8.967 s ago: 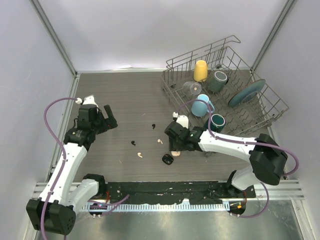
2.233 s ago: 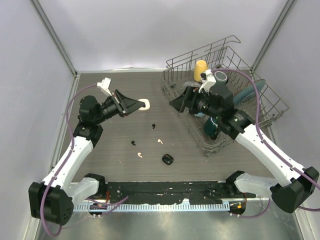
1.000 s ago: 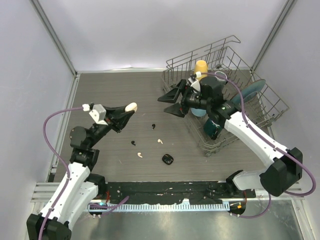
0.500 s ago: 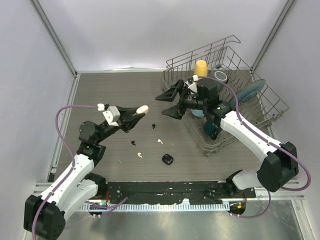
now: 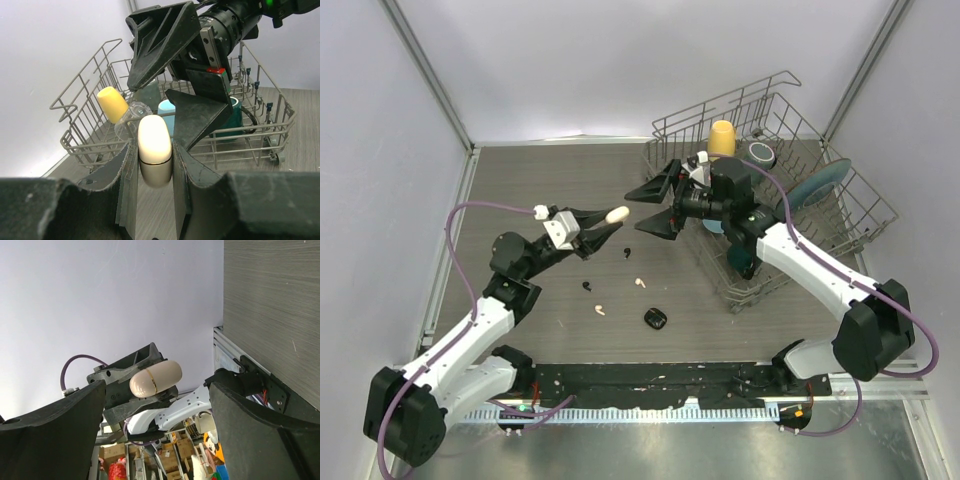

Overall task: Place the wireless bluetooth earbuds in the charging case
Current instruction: Pick up the charging case at the center of the board.

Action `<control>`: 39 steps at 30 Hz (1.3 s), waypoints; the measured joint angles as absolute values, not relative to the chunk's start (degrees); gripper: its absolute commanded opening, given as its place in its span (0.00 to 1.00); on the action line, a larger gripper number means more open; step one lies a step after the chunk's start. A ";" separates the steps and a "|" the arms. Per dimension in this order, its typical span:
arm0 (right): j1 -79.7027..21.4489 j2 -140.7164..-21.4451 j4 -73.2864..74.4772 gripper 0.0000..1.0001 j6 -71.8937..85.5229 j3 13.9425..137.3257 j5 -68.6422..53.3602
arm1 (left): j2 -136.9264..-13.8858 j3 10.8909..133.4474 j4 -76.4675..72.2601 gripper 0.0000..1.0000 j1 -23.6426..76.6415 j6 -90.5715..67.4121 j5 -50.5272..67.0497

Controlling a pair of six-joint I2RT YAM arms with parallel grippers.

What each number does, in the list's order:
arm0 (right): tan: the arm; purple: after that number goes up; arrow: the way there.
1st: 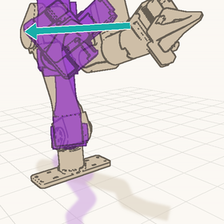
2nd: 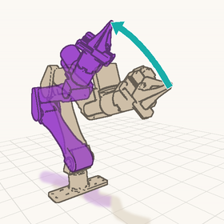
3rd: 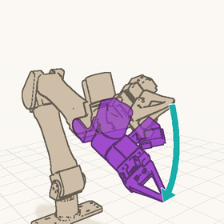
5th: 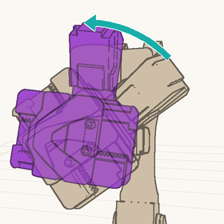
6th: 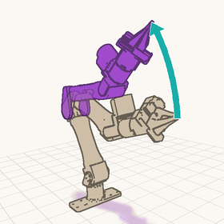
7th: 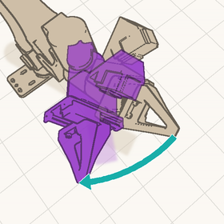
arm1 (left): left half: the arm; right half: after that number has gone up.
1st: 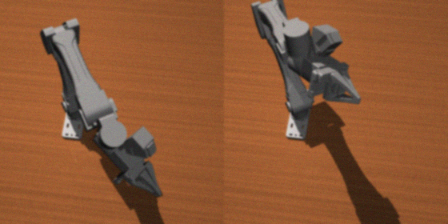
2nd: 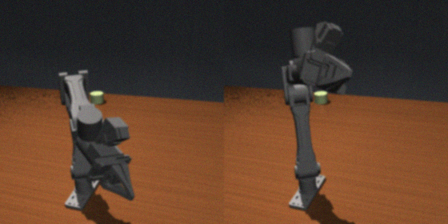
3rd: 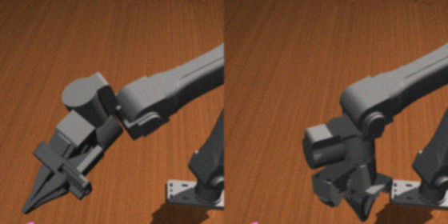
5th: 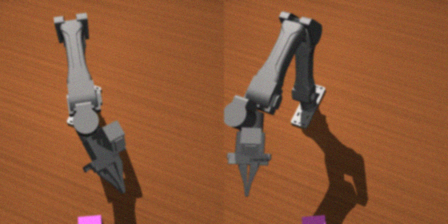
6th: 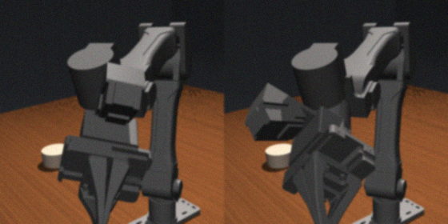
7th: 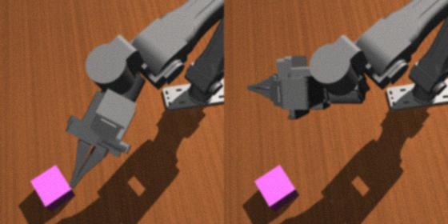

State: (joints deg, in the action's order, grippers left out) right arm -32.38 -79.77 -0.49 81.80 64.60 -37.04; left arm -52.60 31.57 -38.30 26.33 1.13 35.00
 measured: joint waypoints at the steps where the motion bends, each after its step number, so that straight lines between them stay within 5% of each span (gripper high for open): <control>1: -32.45 -79.77 -0.67 0.89 81.91 64.60 -37.21 | -52.75 31.59 -38.30 0.00 26.41 1.30 34.79; 9: -33.32 -79.92 -2.68 0.74 82.76 64.27 -38.26 | -53.63 31.59 -38.33 0.00 27.05 1.69 33.95; 39: -34.61 -81.17 -8.25 0.57 81.65 62.87 -38.54 | -56.34 31.59 -44.51 0.00 27.38 -10.94 31.99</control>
State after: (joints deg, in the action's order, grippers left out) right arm -34.61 -81.17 -8.25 81.65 62.87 -38.54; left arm -56.34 31.59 -44.51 27.38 -10.94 31.99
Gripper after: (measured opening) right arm 0.595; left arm 0.313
